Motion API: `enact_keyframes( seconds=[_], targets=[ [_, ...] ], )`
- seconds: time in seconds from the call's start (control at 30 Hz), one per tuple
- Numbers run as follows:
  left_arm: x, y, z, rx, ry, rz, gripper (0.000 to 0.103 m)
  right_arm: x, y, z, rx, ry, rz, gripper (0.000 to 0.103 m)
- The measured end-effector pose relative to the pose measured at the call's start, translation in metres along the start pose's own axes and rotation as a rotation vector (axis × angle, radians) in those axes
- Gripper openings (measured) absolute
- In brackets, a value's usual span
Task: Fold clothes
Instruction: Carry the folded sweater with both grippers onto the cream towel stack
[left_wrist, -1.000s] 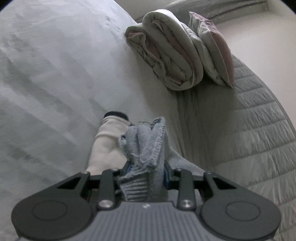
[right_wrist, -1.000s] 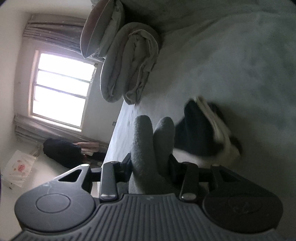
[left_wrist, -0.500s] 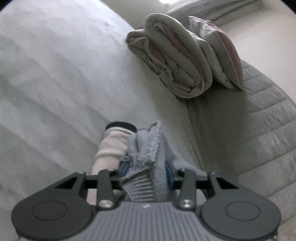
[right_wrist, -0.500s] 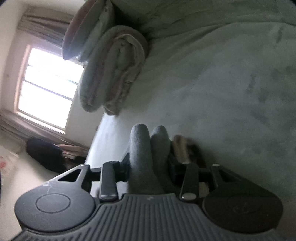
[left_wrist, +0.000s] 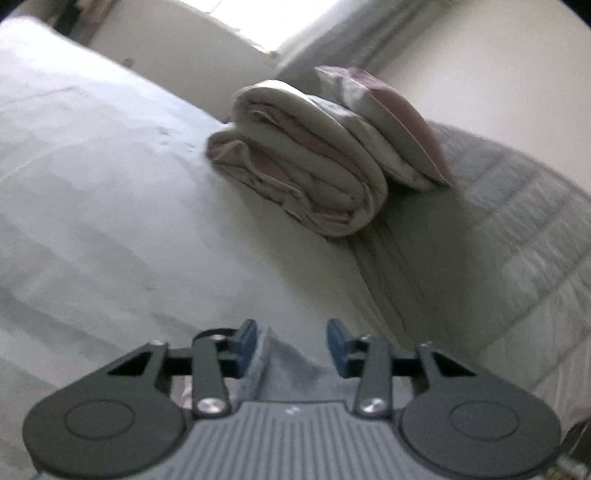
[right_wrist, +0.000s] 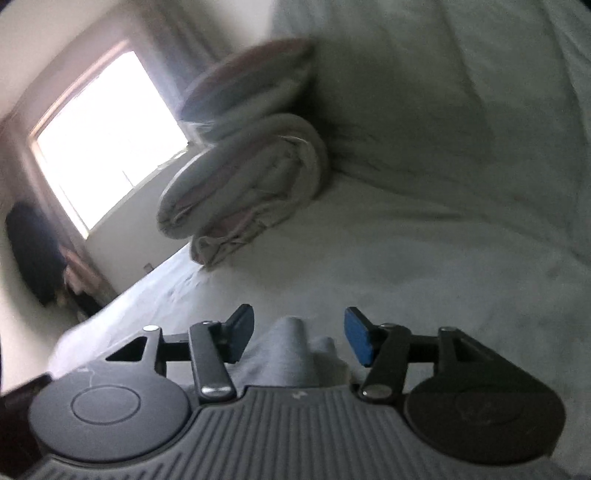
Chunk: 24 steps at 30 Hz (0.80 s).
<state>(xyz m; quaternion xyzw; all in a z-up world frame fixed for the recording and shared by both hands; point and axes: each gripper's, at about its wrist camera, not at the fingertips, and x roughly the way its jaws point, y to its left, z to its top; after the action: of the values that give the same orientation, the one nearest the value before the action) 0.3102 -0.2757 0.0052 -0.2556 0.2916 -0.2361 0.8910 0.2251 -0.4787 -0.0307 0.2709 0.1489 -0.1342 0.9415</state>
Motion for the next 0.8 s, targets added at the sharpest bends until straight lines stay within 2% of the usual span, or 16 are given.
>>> enact_keyframes(
  seconds=[0.1, 0.23, 0.33, 0.4, 0.43, 0.53, 0.8],
  targets=[
    [0.012, 0.005, -0.013, 0.026, 0.019, 0.015, 0.021, 0.005, 0.013, -0.014, -0.102, 0.007, 0.019, 0.032],
    [0.026, 0.017, -0.023, 0.059, 0.045, 0.102, 0.017, 0.018, 0.006, -0.031, -0.151, 0.050, -0.045, 0.023],
    [0.022, 0.023, -0.018, 0.031, 0.073, 0.113, 0.023, 0.016, -0.001, -0.033, -0.147, 0.058, -0.078, 0.023],
    [0.013, 0.020, -0.014, 0.037, 0.077, 0.128, 0.024, 0.009, -0.001, -0.027, -0.118, 0.052, -0.083, 0.031],
    [0.007, 0.017, -0.012, 0.049, 0.077, 0.136, 0.024, 0.004, 0.000, -0.024, -0.107, 0.049, -0.088, 0.036],
    [-0.014, 0.007, -0.011, 0.091, 0.076, 0.154, 0.027, -0.011, 0.008, -0.018, -0.097, 0.050, -0.096, 0.036],
    [-0.069, -0.015, -0.017, 0.162, 0.094, 0.207, 0.046, -0.056, 0.036, -0.019, -0.104, 0.067, -0.122, 0.046]
  ],
)
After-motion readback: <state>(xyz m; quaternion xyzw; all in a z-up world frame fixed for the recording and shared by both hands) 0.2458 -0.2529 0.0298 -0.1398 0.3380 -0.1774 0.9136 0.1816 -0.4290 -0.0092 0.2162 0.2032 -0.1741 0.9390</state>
